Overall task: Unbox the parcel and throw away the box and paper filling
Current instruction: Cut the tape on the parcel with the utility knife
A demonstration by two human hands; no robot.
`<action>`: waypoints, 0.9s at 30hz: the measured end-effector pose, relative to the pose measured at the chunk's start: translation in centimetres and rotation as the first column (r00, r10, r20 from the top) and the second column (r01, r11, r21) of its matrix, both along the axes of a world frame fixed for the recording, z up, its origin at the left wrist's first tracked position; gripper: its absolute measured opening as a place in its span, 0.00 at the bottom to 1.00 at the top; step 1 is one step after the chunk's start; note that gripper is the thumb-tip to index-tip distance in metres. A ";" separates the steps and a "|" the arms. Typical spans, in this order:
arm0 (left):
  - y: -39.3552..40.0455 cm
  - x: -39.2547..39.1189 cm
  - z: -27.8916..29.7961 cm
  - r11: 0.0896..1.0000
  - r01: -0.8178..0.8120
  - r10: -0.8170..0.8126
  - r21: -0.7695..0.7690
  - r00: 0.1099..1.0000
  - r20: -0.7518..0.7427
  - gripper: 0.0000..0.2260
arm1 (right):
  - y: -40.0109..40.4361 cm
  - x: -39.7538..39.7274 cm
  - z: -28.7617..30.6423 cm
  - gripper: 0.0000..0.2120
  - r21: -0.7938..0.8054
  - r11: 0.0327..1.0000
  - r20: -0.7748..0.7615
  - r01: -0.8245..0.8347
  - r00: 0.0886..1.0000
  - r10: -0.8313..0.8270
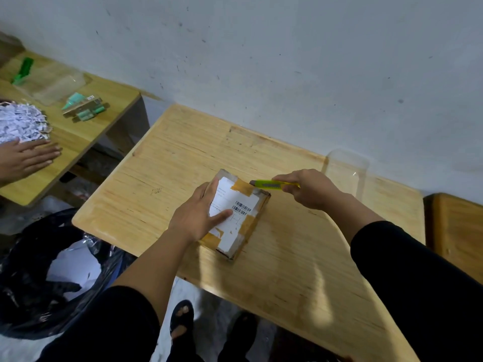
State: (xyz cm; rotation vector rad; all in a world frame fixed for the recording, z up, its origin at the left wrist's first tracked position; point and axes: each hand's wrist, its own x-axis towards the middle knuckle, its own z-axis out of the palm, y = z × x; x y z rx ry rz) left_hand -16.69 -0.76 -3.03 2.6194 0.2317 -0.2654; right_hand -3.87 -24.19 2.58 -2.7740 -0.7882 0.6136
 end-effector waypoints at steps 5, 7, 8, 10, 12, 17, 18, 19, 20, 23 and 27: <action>-0.1 0.1 -0.3 1.000 -0.008 0.008 -0.007 1.000 0.006 0.38 | -1.0 -1.5 0.5 0.17 -0.015 0.998 0.043 0.060 0.997 -0.060; -0.1 0.2 -0.3 1.000 -0.006 0.006 -0.011 1.000 0.006 0.38 | -0.9 -2.6 0.7 0.17 -0.004 0.995 0.079 0.102 0.992 -0.102; 0.0 0.3 -0.3 1.000 -0.004 0.004 -0.014 1.000 0.009 0.38 | -0.7 -3.3 0.7 0.17 -0.003 0.991 0.097 0.134 0.986 -0.133; 0.2 0.3 -0.5 1.000 0.001 -0.001 -0.023 1.000 0.019 0.38 | -0.3 -5.0 0.4 0.17 0.021 0.975 0.090 0.222 0.971 -0.223; 0.4 0.3 -0.8 0.999 0.016 -0.014 -0.028 0.999 0.042 0.38 | 0.3 -6.9 0.1 0.18 0.085 0.933 0.005 0.349 0.936 -0.351; 0.8 0.5 -1.3 0.992 0.074 -0.064 -0.098 0.993 0.100 0.38 | 2.1 -12.1 -0.3 0.20 0.242 0.752 -0.116 0.613 0.788 -0.605; 1.0 0.5 -1.3 0.988 0.087 -0.075 -0.127 0.992 0.101 0.37 | 2.6 -13.2 -0.4 0.21 0.263 0.726 -0.099 0.636 0.766 -0.635; 1.2 0.4 -1.3 0.983 0.099 -0.085 -0.152 0.991 0.100 0.36 | 3.1 -14.4 -0.4 0.21 0.277 0.700 -0.089 0.658 0.743 -0.663; 1.4 0.4 -1.3 0.979 0.111 -0.096 -0.169 0.991 0.095 0.35 | 3.7 -15.4 -0.5 0.21 0.292 0.674 -0.087 0.678 0.721 -0.688; 2.1 -0.4 -1.5 0.969 0.159 -0.146 -0.189 0.986 0.081 0.33 | 5.2 -18.2 -0.6 0.20 0.340 0.616 -0.065 0.710 0.671 -0.738; 2.7 -1.5 -1.9 0.950 0.223 -0.202 -0.218 0.973 0.113 0.32 | 6.9 -20.7 -1.0 0.20 0.402 0.574 -0.005 0.714 0.628 -0.778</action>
